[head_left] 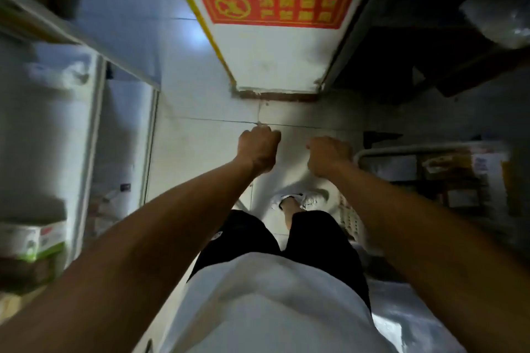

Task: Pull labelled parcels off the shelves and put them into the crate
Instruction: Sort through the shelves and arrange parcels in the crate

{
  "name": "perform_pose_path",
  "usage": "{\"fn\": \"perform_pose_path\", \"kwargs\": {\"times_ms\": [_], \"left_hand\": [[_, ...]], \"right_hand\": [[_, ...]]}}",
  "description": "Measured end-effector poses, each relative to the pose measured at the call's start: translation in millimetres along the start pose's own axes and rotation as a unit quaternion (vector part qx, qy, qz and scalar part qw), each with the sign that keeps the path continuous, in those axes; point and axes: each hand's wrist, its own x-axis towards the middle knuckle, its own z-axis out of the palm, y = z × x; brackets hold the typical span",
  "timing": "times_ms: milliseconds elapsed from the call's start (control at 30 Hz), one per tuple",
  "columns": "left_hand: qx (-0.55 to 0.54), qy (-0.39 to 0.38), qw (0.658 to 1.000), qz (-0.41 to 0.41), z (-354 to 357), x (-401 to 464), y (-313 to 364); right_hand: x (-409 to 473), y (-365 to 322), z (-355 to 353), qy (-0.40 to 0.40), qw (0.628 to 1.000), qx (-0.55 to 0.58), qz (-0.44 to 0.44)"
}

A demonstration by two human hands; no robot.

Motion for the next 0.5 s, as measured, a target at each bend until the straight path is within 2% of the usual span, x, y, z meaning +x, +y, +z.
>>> {"fn": "perform_pose_path", "kwargs": {"times_ms": [133,233,400,500], "left_hand": [[-0.071,0.014,0.991,-0.109,24,-51,-92],[-0.114,0.022,0.978,-0.174,40,-83,-137],[-0.188,0.036,0.929,-0.316,94,-154,-219],[-0.243,0.030,0.887,-0.391,132,-193,-255]], "right_hand": [[8,-106,-7,0.017,0.987,-0.124,-0.097],[14,-166,-9,0.024,0.970,-0.186,-0.153],[23,-293,16,0.033,0.935,-0.233,-0.267],[26,-361,43,0.027,0.910,-0.268,-0.316]]}}
